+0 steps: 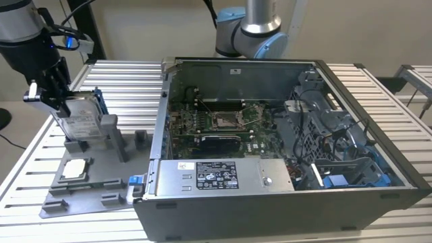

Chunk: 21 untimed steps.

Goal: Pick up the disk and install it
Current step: 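Pick up the disk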

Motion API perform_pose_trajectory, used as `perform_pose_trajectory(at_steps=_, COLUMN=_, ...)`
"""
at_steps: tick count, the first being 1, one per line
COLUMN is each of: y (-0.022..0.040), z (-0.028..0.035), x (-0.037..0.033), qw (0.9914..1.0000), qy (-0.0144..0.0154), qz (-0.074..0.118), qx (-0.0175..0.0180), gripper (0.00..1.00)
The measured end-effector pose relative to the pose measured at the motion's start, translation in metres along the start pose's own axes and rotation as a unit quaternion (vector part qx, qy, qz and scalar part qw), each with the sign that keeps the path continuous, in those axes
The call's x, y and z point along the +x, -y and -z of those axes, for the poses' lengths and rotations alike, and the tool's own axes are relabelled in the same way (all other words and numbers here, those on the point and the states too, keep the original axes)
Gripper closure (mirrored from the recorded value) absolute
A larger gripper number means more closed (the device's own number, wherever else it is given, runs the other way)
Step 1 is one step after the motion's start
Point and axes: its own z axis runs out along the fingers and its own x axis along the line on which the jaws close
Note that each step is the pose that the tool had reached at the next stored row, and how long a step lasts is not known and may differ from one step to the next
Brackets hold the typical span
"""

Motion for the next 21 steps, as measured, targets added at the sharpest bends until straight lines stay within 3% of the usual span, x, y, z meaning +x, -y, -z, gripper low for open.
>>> perform_pose_trajectory(at_steps=21, y=-0.0005, z=0.0951, x=-0.0062, qw=1.0, qy=0.0, qz=0.0, qx=0.0001, gripper=1.0)
